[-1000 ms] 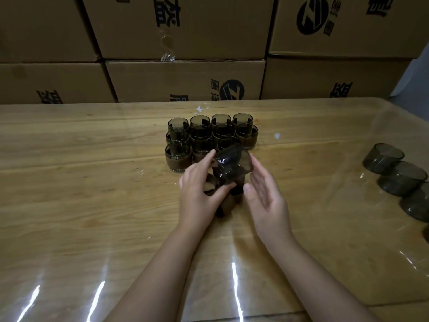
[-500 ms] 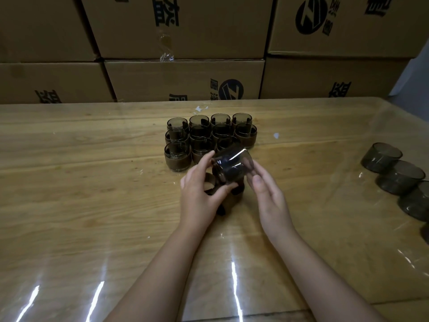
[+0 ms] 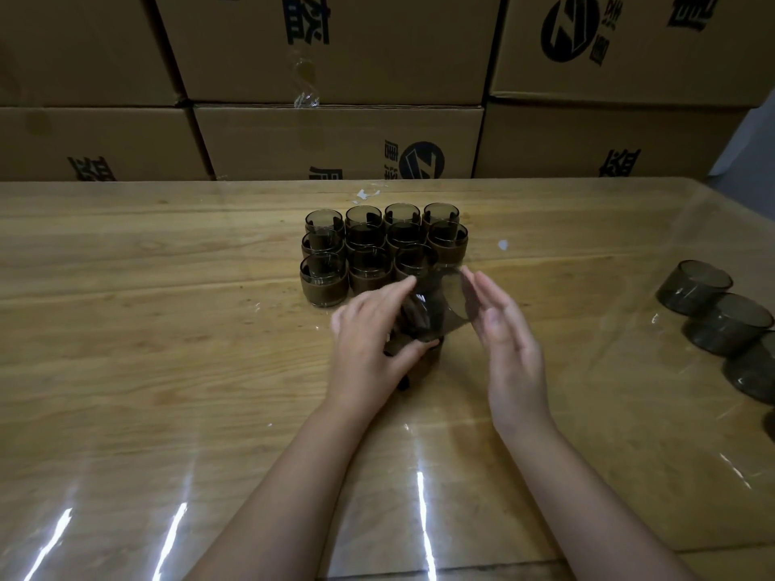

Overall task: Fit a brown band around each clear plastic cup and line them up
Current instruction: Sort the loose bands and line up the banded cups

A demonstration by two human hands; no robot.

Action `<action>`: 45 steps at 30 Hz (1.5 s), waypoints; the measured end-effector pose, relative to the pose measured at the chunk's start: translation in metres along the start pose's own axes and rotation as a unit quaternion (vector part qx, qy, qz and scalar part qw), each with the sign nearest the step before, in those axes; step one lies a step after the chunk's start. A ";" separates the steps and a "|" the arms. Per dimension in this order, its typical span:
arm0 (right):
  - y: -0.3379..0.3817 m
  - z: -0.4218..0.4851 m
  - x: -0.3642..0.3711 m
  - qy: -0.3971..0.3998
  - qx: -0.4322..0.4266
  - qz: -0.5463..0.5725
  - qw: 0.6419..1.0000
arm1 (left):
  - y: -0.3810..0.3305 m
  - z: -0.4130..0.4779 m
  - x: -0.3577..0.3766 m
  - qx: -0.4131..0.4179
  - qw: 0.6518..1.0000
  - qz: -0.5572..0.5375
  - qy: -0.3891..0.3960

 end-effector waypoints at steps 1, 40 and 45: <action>0.001 0.001 -0.001 -0.001 -0.001 -0.003 1.000 | -0.002 -0.001 0.001 0.013 1.000 -0.007 0.010; -0.003 0.017 -0.008 0.031 0.076 -0.027 0.996 | -0.016 0.015 -0.002 0.125 0.991 0.019 0.032; 0.001 0.017 -0.006 0.018 0.220 0.113 0.969 | -0.036 0.019 -0.005 0.046 0.992 -0.066 0.094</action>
Point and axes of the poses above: each hand's wrist, its own z-axis towards the middle knuckle, its own x-axis out of the palm, y = z × x, the point moved 1 cm from there along z, towards the middle knuckle, and after that the axes turned 15 degrees about -y, right-handed, at the moved point
